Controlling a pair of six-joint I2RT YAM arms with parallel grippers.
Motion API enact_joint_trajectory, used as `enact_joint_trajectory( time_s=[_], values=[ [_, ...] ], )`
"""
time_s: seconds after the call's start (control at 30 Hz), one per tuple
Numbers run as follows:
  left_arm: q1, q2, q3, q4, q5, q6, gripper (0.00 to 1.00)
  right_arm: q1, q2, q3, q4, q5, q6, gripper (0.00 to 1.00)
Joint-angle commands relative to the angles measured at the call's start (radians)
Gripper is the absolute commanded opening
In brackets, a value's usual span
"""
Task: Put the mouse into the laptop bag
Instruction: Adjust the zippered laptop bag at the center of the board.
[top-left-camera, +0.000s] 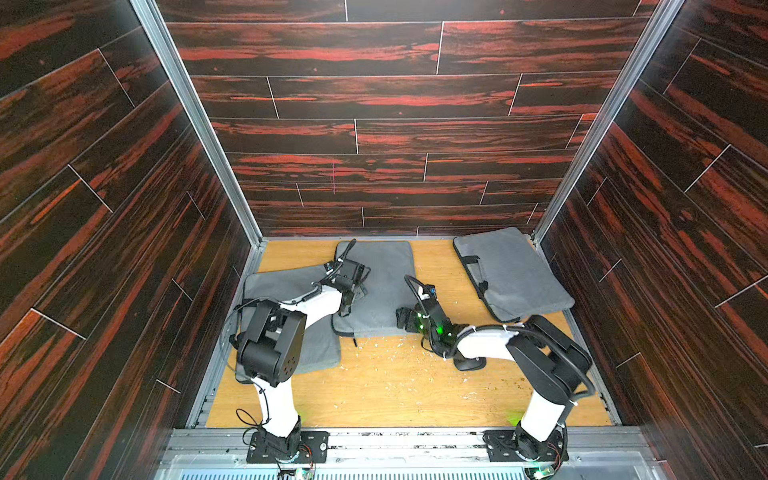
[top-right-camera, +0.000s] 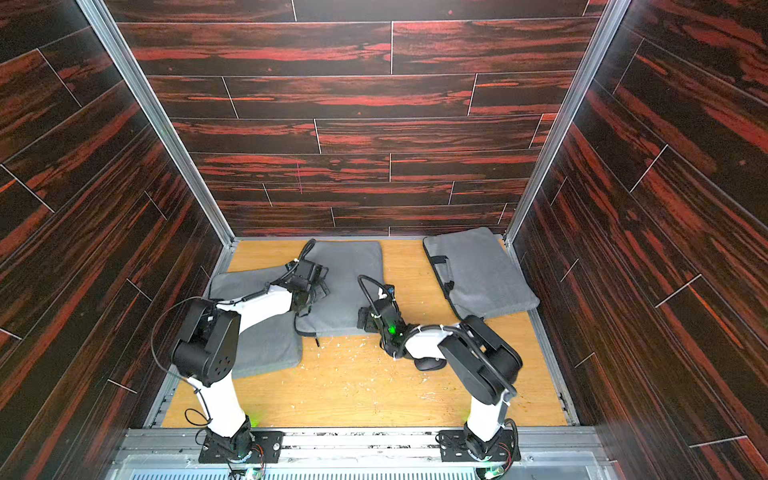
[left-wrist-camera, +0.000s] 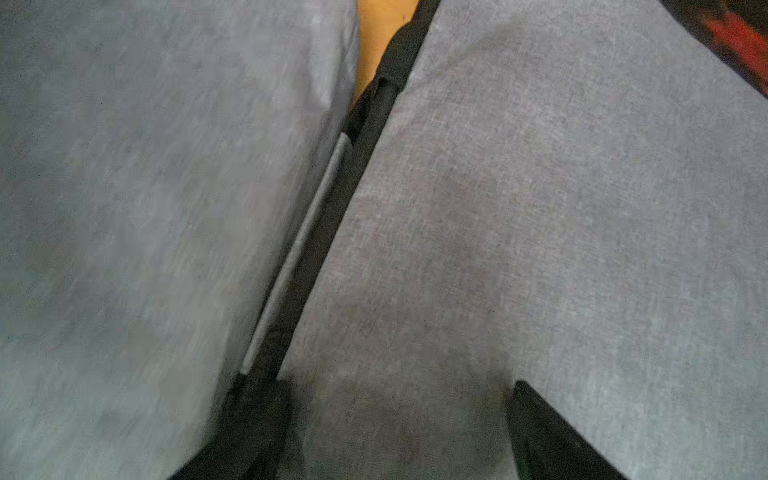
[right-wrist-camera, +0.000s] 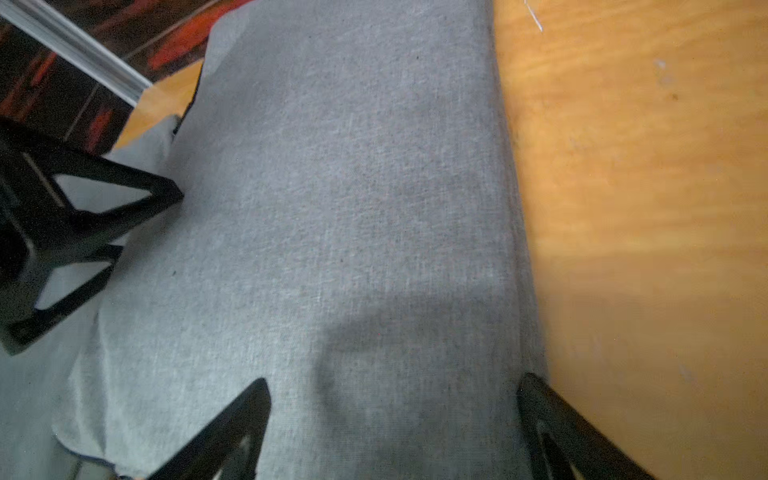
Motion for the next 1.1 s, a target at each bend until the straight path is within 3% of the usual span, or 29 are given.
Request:
enact_joint_trajectory(
  time_s=[0.0, 0.13, 0.3, 0.53, 0.7, 0.87, 1.07],
  values=[
    [0.01, 0.078, 0.069, -0.024, 0.092, 0.025, 0.84, -0.007, 0.068, 0.009, -0.083, -0.076, 0.023, 0.93],
    [0.015, 0.102, 0.121, -0.059, 0.078, 0.038, 0.86, -0.035, 0.083, 0.03, -0.09, -0.082, 0.022, 0.93],
    [0.016, 0.059, 0.132, -0.097, -0.031, 0.042, 1.0, -0.076, 0.14, 0.081, -0.089, -0.116, 0.005, 0.93],
    [0.021, -0.01, 0.174, -0.169, -0.12, 0.067, 1.0, -0.105, 0.186, 0.147, -0.074, -0.158, -0.027, 0.91],
    [0.022, -0.109, 0.183, -0.233, -0.138, 0.079, 1.0, -0.105, 0.1, 0.148, -0.115, -0.134, -0.066, 0.88],
    [0.02, -0.344, 0.014, -0.145, -0.046, 0.07, 1.0, -0.121, -0.133, 0.043, -0.206, 0.007, -0.097, 0.92],
    [-0.014, -0.709, -0.42, 0.169, 0.148, -0.074, 1.0, -0.239, -0.418, -0.141, -0.342, 0.09, -0.027, 0.94]
  ],
)
